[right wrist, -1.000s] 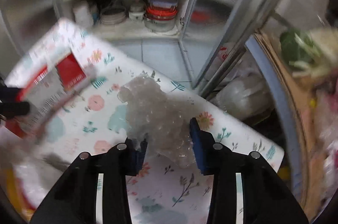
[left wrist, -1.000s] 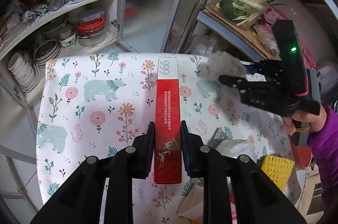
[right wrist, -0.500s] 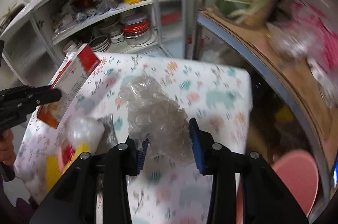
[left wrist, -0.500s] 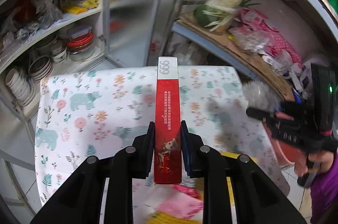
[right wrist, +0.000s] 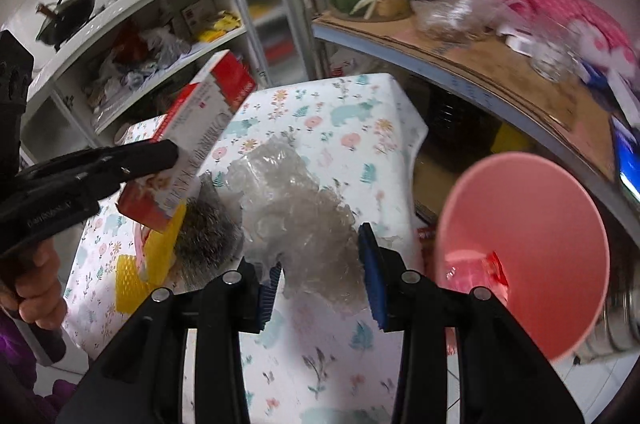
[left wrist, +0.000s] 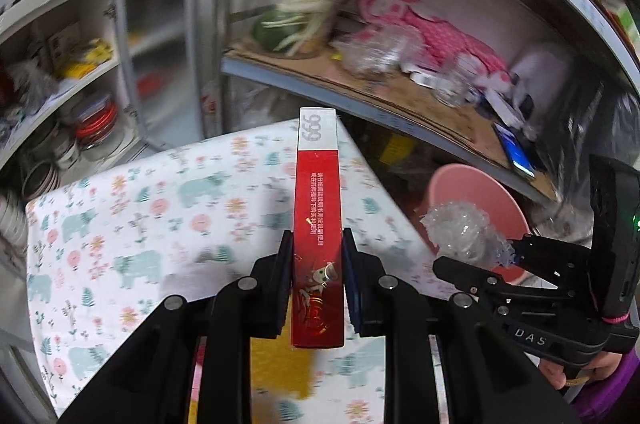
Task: Collect trash
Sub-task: 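Carry the bubble wrap over the pink bucket with the right tool while the left tool holds the red box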
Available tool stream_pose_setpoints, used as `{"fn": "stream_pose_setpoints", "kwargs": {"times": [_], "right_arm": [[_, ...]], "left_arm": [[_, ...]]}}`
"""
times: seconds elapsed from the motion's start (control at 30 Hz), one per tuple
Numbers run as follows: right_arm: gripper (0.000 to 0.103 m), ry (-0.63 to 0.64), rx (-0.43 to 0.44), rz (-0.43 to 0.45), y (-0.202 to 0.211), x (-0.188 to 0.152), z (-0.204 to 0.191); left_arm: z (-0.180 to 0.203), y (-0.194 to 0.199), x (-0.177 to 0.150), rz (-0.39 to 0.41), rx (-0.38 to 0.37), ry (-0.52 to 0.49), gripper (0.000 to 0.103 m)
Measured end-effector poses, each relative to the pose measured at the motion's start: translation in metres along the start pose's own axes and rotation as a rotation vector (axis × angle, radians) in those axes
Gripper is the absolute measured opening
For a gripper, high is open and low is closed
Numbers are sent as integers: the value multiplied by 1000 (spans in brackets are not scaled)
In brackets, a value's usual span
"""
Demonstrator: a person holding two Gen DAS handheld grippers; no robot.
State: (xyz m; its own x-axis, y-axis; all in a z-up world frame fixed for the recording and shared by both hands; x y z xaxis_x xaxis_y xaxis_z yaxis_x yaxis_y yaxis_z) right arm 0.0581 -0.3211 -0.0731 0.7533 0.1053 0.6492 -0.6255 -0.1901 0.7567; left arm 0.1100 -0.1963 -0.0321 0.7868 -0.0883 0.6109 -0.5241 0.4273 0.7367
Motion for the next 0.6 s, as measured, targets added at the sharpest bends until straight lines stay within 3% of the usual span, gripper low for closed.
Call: {"fn": "stream_pose_setpoints", "kwargs": {"times": [0.6], "right_arm": [[38,-180,-140,64,40,-35,92]], "left_arm": [[112,-47,-34,-86,-98,-171,22]]}}
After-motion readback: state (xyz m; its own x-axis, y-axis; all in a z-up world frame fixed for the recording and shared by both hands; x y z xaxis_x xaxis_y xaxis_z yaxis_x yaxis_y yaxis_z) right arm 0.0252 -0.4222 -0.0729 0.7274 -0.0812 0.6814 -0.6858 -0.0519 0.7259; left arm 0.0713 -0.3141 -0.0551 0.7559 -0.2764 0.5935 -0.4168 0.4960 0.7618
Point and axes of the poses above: each gripper's, at about its wrist camera, not at the fingertips, and y roughly against the way its jaws point, z to its right, x to its top, the point moved 7 cm from there along -y, roughly the way its jaws point, and after that the axes turned 11 degrees about y, right-handed, at the moved point
